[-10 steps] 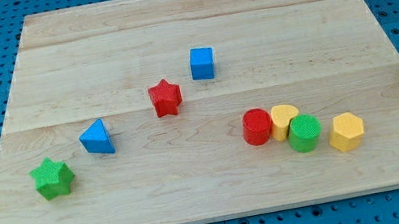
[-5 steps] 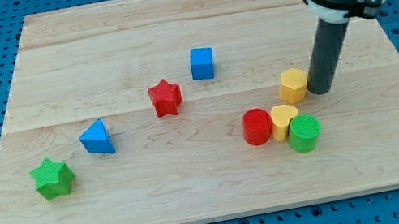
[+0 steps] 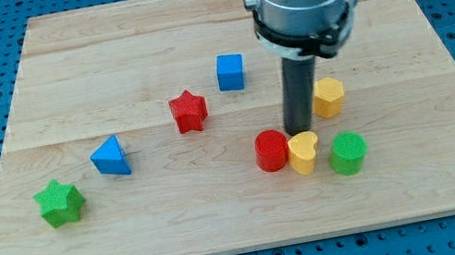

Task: Move the yellow hexagon toward the blue cube

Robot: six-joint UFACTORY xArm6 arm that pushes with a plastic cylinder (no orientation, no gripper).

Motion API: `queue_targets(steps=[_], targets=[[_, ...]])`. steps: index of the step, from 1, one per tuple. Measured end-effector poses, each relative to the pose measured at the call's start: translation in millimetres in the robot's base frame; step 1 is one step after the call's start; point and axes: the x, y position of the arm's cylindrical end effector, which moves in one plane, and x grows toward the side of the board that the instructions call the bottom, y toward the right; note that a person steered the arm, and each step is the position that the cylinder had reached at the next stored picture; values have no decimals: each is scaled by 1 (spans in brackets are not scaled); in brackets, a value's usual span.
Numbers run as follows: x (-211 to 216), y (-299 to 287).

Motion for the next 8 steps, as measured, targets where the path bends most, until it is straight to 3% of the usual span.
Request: queue_targets(steps=[2, 3, 4, 6, 8], targets=[[-75, 33], [-42, 74], [-69, 88], [-129, 33], [-145, 8]])
